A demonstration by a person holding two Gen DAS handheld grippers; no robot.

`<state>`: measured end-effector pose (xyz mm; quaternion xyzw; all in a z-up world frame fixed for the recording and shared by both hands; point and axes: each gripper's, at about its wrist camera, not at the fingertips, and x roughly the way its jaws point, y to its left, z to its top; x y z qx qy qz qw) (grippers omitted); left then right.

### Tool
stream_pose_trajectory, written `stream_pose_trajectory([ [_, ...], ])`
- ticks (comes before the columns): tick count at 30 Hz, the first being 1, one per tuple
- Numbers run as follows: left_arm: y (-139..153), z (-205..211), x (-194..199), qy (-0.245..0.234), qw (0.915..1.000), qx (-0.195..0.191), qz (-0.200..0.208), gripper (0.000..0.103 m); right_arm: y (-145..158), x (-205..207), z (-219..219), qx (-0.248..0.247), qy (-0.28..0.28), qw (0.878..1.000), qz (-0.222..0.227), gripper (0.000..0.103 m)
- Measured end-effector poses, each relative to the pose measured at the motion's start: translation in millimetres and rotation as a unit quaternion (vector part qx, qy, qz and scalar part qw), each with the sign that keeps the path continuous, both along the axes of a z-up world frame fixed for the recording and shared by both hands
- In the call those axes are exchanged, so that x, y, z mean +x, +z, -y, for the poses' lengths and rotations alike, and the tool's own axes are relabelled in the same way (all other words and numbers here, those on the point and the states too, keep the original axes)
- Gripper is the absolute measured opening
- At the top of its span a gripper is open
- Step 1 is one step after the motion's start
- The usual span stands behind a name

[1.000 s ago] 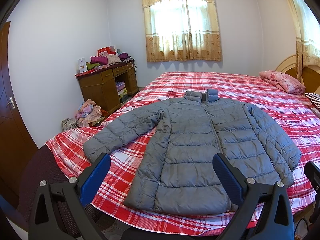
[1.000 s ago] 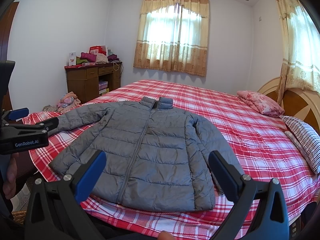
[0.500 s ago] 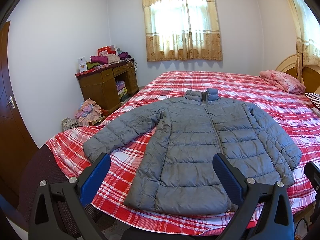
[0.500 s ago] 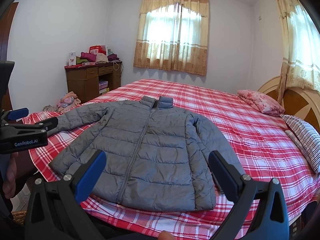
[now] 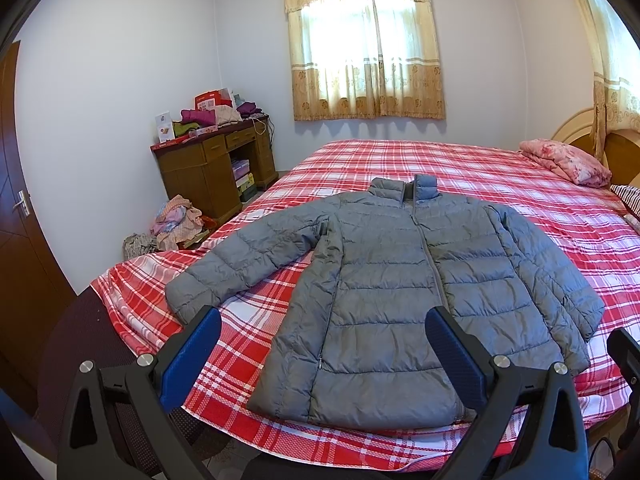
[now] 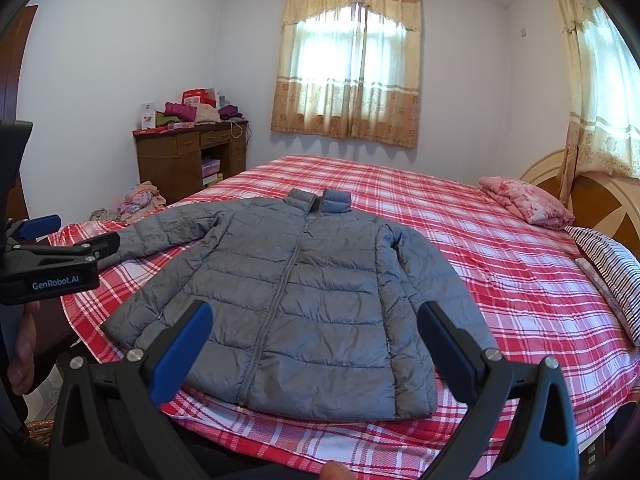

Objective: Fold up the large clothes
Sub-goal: 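Grasp the sleeve cuff nearest the right tool and lift it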

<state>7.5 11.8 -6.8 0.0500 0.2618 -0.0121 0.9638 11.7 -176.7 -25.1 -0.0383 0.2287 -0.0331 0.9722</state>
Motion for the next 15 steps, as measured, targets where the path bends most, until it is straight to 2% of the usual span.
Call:
stream_pose_trajectory([
  [5, -7.8, 0.5, 9.5, -0.015, 0.9998, 0.002, -0.01, 0.102, -8.5, 13.6, 18.6, 0.021, 0.022, 0.999, -0.02, 0.103],
  [10, -23.2, 2.7, 38.9, -0.019, 0.9991, 0.031, -0.02, 0.102, -34.1, 34.5, 97.5, 0.086, -0.064, 0.993, -0.053, 0.103],
  [13, -34.9, 7.4, 61.4, -0.029, 0.998, 0.043, -0.036, 0.102, -57.4, 40.0, 153.1, 0.13, -0.13, 0.98, -0.072, 0.103],
  [15, -43.9, 8.1, 79.7, -0.051, 0.9962, 0.029, -0.065, 0.102, -78.2, 44.0, 186.9, 0.151, -0.169, 0.97, -0.091, 0.102],
])
